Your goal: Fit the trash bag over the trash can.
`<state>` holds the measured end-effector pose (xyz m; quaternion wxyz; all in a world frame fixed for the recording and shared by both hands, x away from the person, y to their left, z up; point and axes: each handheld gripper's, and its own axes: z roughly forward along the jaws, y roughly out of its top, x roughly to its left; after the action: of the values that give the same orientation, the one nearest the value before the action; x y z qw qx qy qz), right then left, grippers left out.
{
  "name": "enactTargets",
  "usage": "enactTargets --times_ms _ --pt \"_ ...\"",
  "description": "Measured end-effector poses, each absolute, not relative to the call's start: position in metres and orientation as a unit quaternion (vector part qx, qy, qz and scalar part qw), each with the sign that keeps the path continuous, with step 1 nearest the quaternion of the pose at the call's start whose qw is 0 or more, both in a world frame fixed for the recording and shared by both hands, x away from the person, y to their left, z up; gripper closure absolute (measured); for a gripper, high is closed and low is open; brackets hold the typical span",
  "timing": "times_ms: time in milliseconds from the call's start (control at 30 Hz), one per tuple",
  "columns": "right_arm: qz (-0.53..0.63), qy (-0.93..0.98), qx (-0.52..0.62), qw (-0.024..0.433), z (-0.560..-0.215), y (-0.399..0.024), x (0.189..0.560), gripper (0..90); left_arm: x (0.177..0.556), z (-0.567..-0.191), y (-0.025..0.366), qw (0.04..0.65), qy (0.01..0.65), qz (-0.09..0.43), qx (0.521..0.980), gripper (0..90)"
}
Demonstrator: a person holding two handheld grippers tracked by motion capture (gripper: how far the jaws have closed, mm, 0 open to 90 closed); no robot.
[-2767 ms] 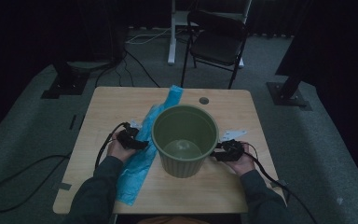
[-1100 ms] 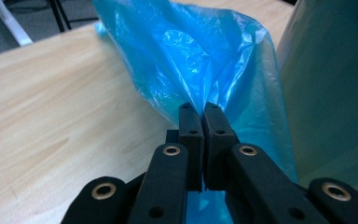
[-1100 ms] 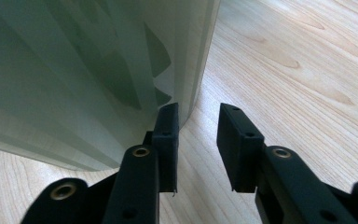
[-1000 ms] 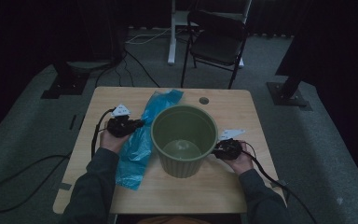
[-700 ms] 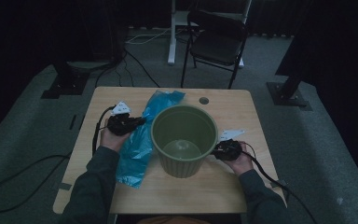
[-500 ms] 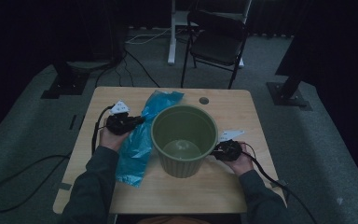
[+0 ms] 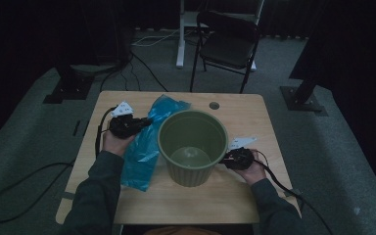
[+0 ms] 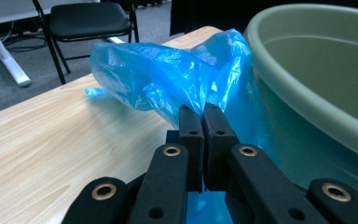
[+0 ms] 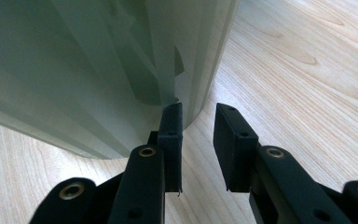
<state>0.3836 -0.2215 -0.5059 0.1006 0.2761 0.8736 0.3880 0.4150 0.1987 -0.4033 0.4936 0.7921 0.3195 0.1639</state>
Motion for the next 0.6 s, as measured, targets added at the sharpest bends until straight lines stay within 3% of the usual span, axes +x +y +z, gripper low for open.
enactTargets --times_ms 600 --pt "0.388 0.877 0.266 0.096 -0.505 -0.215 0.384 72.6 0.402 -0.379 0.195 0.497 0.291 0.175 0.799 88.2"
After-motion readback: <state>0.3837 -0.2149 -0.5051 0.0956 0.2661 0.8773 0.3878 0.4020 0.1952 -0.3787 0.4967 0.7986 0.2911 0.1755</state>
